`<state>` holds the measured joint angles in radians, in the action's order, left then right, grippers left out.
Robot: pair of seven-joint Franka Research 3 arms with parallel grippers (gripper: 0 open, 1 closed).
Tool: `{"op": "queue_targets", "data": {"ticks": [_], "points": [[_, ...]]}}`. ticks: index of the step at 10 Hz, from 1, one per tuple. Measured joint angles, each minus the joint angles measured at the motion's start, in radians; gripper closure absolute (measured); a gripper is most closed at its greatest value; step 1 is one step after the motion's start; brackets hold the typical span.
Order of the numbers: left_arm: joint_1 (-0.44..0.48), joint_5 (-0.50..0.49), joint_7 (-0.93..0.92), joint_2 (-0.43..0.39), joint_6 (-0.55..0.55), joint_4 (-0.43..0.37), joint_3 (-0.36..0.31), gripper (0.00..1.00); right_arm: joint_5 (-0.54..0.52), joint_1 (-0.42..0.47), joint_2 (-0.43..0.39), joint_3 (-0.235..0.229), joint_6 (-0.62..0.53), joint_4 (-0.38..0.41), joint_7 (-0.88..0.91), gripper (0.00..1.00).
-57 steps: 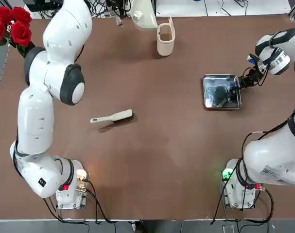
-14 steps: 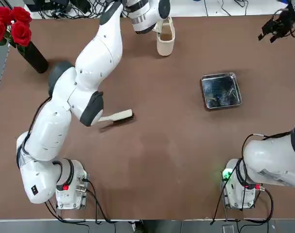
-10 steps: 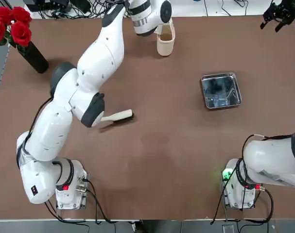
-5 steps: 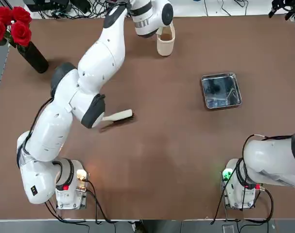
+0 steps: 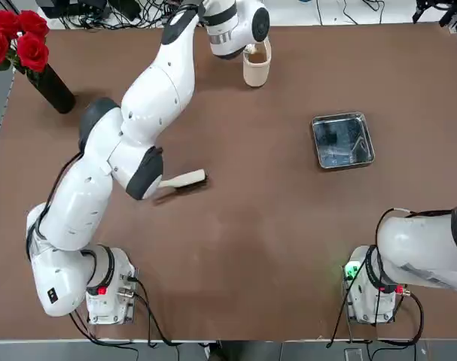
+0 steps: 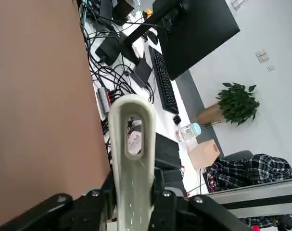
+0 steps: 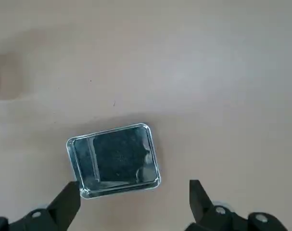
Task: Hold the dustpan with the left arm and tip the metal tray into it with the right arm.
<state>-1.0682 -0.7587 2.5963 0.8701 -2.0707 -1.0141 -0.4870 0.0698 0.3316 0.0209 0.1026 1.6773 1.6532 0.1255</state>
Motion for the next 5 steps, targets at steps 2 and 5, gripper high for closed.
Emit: {"op": "queue_targets", "data": {"ticks": [2, 5], "points": [[0.0, -0.005, 0.0, 0.0, 0.0, 0.0, 0.0, 0.67, -0.003, 0.002, 0.0, -0.001, 0.0, -0.003, -0.001, 0.0], [-0.001, -0.005, 0.0, -0.004, 0.0, 0.007, -0.002, 0.67, -0.006, 0.002, 0.0, -0.001, 0.0, -0.012, -0.002, 0.0]]}}
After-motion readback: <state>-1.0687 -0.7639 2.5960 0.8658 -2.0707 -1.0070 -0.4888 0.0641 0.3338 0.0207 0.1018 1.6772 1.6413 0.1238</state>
